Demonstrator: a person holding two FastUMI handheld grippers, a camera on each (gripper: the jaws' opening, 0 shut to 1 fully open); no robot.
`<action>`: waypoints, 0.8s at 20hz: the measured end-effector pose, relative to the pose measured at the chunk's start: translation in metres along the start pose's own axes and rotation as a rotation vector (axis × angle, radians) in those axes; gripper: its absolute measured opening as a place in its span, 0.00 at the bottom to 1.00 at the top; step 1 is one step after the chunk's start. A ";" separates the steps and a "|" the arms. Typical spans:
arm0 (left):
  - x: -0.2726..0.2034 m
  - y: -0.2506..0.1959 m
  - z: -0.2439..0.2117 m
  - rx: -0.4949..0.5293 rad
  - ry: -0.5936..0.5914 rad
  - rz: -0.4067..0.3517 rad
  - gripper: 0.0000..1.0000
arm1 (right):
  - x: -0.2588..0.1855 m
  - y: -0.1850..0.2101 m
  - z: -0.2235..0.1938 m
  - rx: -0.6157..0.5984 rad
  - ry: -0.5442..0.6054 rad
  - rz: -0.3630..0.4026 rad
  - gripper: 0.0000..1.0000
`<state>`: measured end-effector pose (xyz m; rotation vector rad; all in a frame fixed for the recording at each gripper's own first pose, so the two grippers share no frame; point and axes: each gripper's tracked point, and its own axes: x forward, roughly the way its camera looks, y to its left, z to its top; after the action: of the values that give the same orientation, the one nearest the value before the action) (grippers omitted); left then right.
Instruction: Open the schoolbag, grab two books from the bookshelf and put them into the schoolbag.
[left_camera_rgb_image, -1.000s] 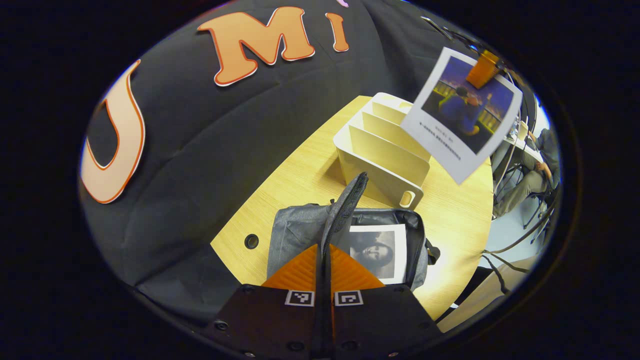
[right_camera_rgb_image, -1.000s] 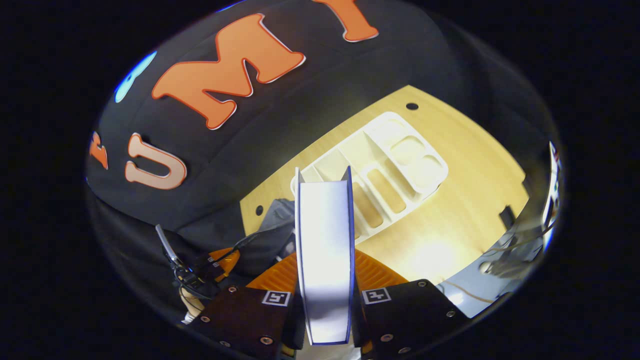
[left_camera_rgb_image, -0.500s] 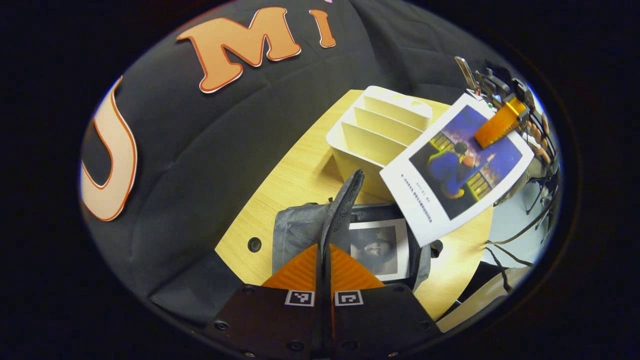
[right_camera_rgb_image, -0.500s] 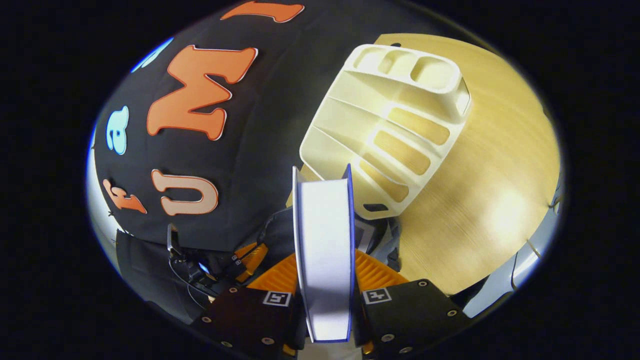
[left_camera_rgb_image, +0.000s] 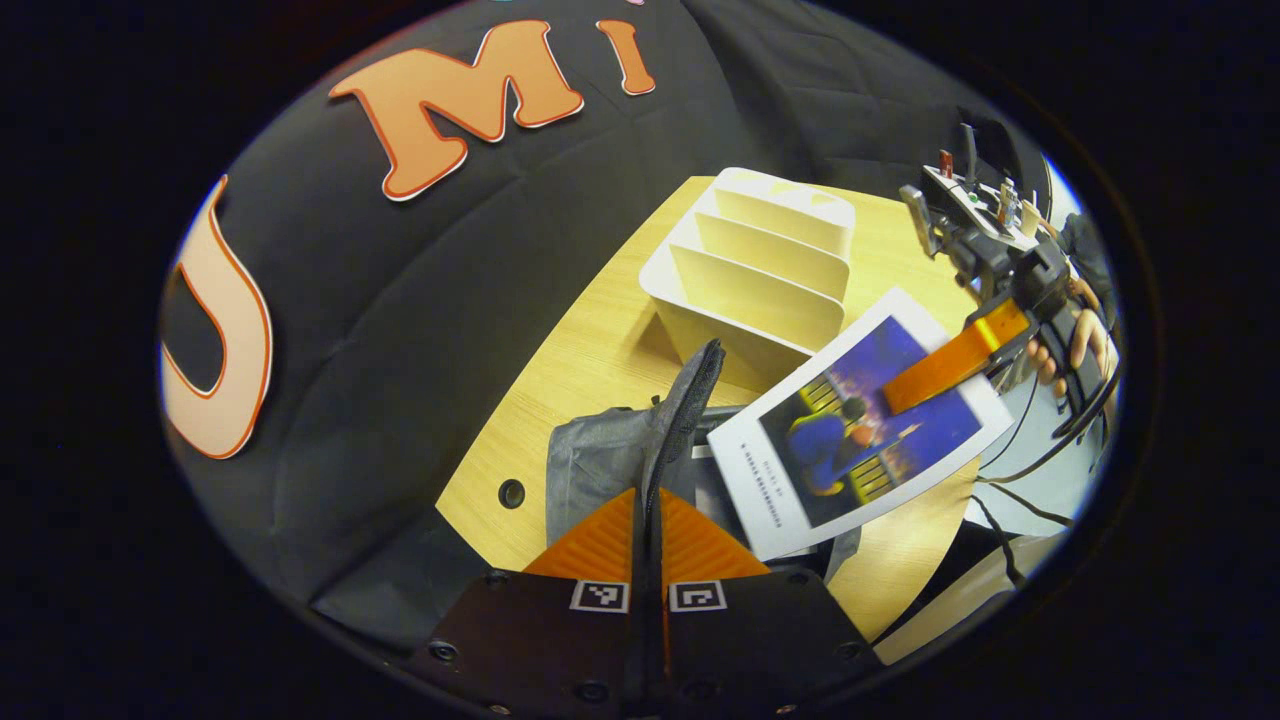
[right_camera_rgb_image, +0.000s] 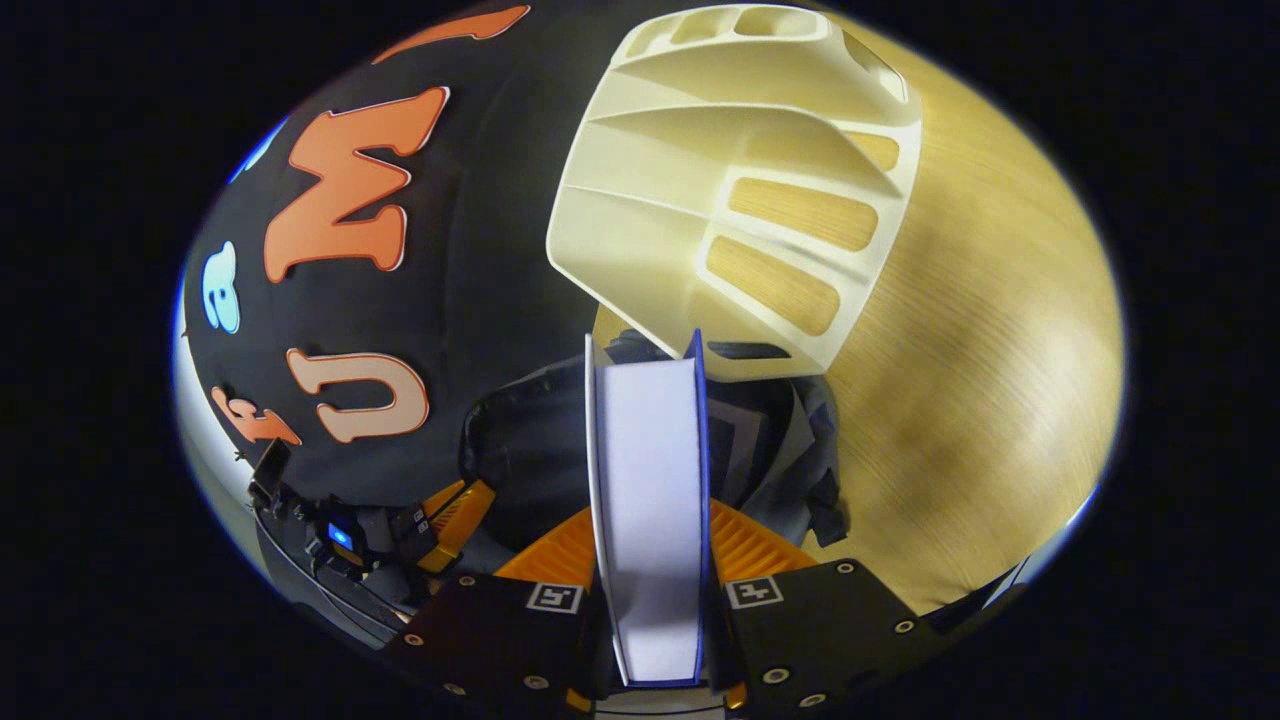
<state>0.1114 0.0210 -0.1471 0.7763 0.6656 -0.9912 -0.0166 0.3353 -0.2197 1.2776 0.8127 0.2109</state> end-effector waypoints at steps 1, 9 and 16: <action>-0.003 -0.002 0.001 0.001 -0.004 -0.002 0.01 | 0.010 0.000 -0.002 0.009 -0.001 0.002 0.37; -0.014 -0.012 0.011 -0.010 -0.044 -0.022 0.01 | 0.077 0.017 -0.003 0.053 -0.109 0.058 0.37; -0.024 -0.023 0.029 0.037 -0.075 -0.024 0.01 | 0.124 0.027 -0.006 0.126 -0.202 0.052 0.39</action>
<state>0.0848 0.0013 -0.1180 0.7616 0.5943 -1.0517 0.0753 0.4186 -0.2481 1.4148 0.6277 0.0710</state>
